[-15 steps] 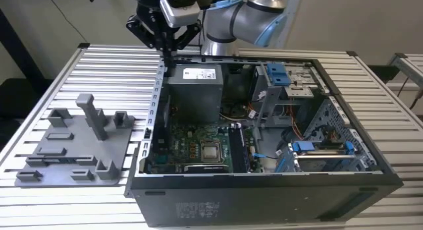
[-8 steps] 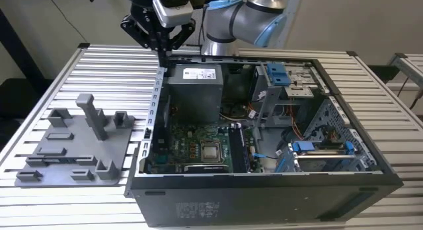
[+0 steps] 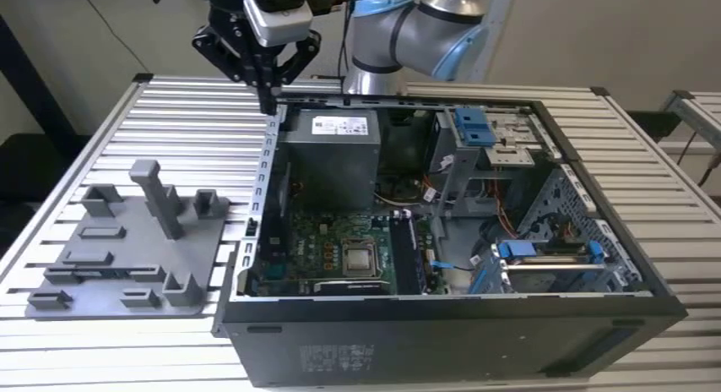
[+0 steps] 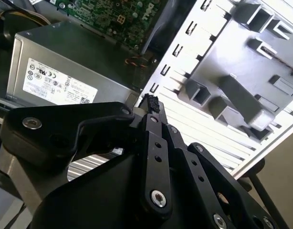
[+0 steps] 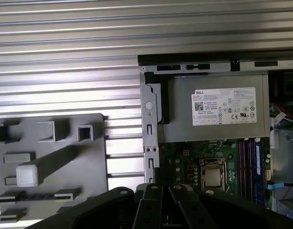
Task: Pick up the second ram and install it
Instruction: 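Reach for the second ram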
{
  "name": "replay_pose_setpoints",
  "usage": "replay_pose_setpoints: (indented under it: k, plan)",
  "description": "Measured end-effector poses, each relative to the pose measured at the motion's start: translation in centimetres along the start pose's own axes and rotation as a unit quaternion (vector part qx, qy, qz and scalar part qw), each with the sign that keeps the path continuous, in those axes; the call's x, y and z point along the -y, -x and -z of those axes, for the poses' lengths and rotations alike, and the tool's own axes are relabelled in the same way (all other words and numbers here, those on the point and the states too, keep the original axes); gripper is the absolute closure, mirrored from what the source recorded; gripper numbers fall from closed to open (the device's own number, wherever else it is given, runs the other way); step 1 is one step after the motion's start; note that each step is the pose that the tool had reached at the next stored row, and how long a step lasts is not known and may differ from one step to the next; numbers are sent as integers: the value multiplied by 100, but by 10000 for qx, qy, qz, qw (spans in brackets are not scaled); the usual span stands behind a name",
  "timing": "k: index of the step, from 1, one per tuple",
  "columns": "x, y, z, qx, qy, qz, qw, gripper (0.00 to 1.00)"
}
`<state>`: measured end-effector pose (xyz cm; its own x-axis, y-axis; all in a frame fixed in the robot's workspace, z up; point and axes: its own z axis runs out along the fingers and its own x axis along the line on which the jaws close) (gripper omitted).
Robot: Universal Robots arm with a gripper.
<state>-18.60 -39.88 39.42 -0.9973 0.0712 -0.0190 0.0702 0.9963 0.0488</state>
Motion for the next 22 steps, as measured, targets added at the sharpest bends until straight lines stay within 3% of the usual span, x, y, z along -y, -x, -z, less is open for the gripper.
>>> replay_pose_setpoints:
  k: [22]
  plan:
    - [28, -398, 9, 0, 0, 0, 10000, 89]
